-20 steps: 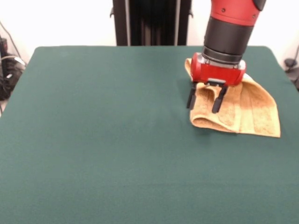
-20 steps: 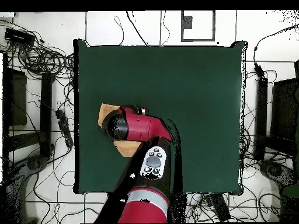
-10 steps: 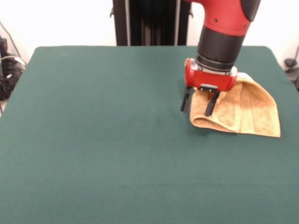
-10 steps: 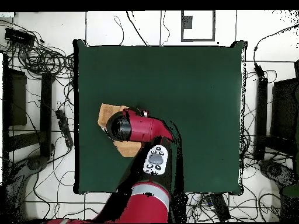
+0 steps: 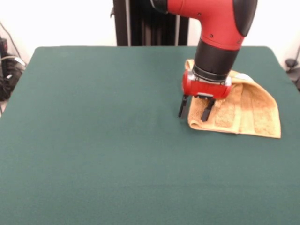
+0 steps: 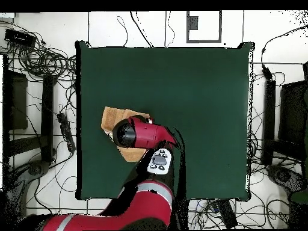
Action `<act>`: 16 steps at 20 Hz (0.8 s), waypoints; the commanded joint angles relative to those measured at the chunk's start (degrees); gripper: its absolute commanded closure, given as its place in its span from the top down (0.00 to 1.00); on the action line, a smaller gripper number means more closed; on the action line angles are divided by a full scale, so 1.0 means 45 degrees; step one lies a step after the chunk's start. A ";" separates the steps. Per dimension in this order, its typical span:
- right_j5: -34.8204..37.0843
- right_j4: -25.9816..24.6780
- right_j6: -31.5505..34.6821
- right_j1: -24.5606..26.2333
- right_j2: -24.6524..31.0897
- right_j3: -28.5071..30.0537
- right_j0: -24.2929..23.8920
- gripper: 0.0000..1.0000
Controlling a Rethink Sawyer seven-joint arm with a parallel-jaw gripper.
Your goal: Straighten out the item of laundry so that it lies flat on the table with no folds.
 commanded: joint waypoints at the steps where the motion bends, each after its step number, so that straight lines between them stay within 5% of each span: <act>1: -0.0416 0.0604 0.3232 0.1213 0.1045 0.0976 0.0559 1.00; 7: -0.0765 0.0619 0.3426 0.1295 0.0677 0.0952 0.0891 1.00; 8: -0.0768 0.0637 0.3419 0.1315 0.0591 0.0924 0.0958 0.00; 16: -0.0971 0.0727 0.3345 0.1367 0.0366 0.0885 0.1162 0.00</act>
